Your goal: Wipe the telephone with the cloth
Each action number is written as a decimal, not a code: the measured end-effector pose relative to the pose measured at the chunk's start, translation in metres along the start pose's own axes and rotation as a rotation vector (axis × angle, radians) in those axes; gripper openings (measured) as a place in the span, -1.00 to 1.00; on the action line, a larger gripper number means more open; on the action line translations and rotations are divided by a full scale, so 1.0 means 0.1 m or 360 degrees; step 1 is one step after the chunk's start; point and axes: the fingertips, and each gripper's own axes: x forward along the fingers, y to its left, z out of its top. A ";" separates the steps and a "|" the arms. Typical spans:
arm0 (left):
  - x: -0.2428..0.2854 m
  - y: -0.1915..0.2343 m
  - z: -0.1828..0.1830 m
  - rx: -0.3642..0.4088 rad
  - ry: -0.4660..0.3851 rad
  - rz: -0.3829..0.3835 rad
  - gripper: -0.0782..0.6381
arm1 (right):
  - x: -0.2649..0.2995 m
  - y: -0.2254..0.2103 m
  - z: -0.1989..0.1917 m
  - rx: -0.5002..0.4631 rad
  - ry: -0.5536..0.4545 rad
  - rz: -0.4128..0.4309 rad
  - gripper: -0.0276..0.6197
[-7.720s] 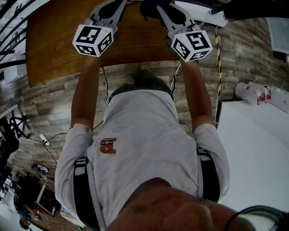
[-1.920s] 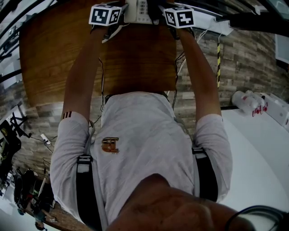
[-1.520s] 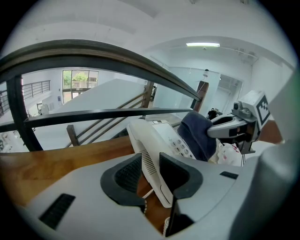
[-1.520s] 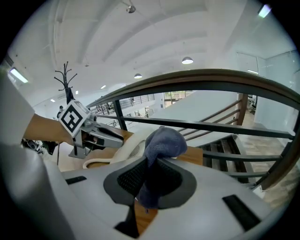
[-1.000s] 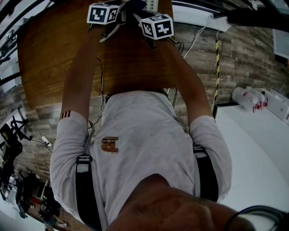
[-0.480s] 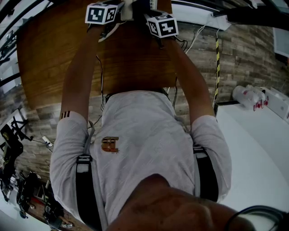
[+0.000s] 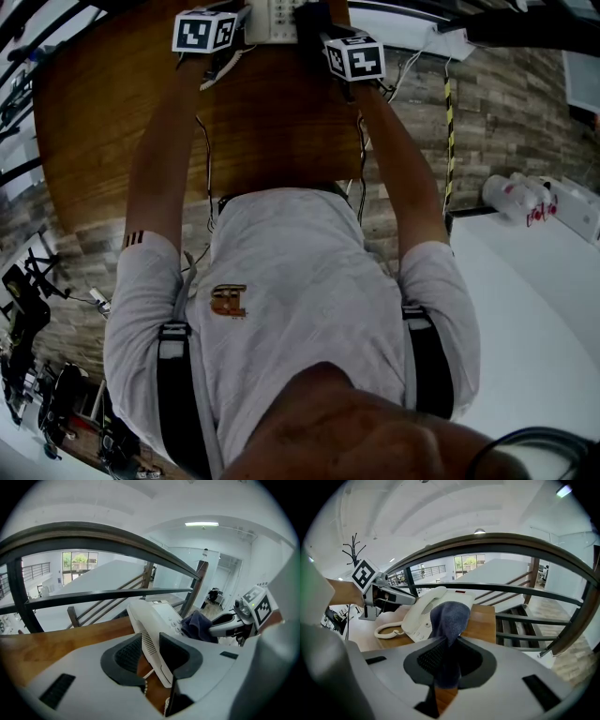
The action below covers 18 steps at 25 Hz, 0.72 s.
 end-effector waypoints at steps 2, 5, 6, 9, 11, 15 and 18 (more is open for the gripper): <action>-0.01 -0.01 0.00 0.0007 0.0001 0.0008 -0.43 | -0.04 -0.05 -0.01 0.0010 -0.0001 -0.0017 -0.69; -0.02 -0.01 0.02 0.0023 0.0008 0.0022 -0.43 | -0.08 -0.10 0.02 0.0018 -0.0011 -0.0025 -0.69; -0.01 -0.02 0.02 0.0030 0.0014 0.0028 -0.43 | -0.10 -0.11 0.06 0.0017 -0.0020 -0.0026 -0.69; -0.04 -0.02 0.00 0.0057 0.0030 0.0046 -0.43 | -0.13 -0.09 0.17 0.0012 -0.0062 -0.0014 -0.69; -0.11 -0.04 0.03 0.0079 0.0004 0.0057 -0.43 | -0.19 -0.03 0.29 0.0001 -0.0111 0.0001 -0.69; -0.32 -0.14 0.25 0.0150 -0.0136 0.0068 -0.44 | -0.30 0.08 0.58 -0.0003 -0.0244 0.0051 -0.69; -0.47 -0.27 0.47 0.0203 -0.0264 0.0046 -0.52 | -0.43 0.17 0.80 -0.0003 -0.0342 0.0099 -0.69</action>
